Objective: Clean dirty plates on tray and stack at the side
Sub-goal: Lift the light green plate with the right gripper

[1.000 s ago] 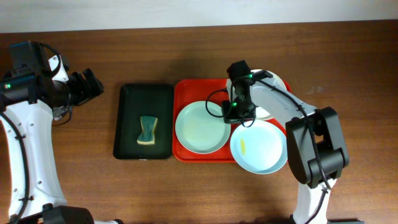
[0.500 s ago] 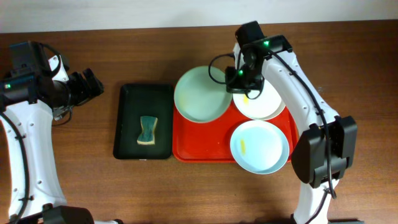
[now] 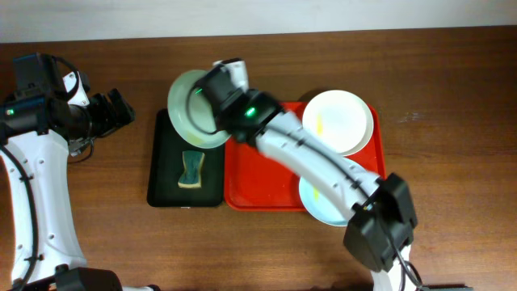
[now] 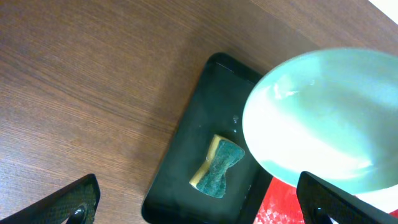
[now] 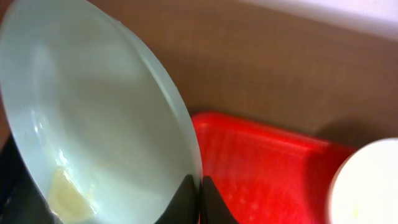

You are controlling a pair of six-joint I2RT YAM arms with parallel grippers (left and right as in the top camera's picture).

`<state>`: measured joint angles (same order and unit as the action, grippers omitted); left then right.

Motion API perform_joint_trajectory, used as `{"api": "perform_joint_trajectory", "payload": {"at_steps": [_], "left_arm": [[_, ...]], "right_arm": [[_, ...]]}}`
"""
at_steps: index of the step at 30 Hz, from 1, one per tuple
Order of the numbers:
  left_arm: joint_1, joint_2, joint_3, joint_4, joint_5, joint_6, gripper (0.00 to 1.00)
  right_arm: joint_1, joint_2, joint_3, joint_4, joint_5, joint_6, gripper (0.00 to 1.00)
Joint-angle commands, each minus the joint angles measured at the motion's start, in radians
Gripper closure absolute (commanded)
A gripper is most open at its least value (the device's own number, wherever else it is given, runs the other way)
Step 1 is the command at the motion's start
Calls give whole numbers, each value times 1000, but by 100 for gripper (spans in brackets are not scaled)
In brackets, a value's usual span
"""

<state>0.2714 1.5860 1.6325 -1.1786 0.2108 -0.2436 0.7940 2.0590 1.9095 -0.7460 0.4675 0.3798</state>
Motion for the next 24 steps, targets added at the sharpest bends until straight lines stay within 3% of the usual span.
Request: {"api": "perform_joint_trajectory", "payload": {"at_steps": [1,7,12,16,24], "left_arm": [[2,3,-1,-1,11,-2,1],[2,3,-1,-1,11,-2,1],[2,3,-1,-1,11,-2,1],[2,3,-1,-1,11,-2,1],[2,3,-1,-1,11,-2,1]], "right_arm": [[102,-24,23,141,436,-323,96],[221,-24,23,472,654,-829,96],[249,-25,23,673,721,-1052,96],[254,-25,23,765,727,-1109,96],[254,-25,23,769,723,-1105,96]]}}
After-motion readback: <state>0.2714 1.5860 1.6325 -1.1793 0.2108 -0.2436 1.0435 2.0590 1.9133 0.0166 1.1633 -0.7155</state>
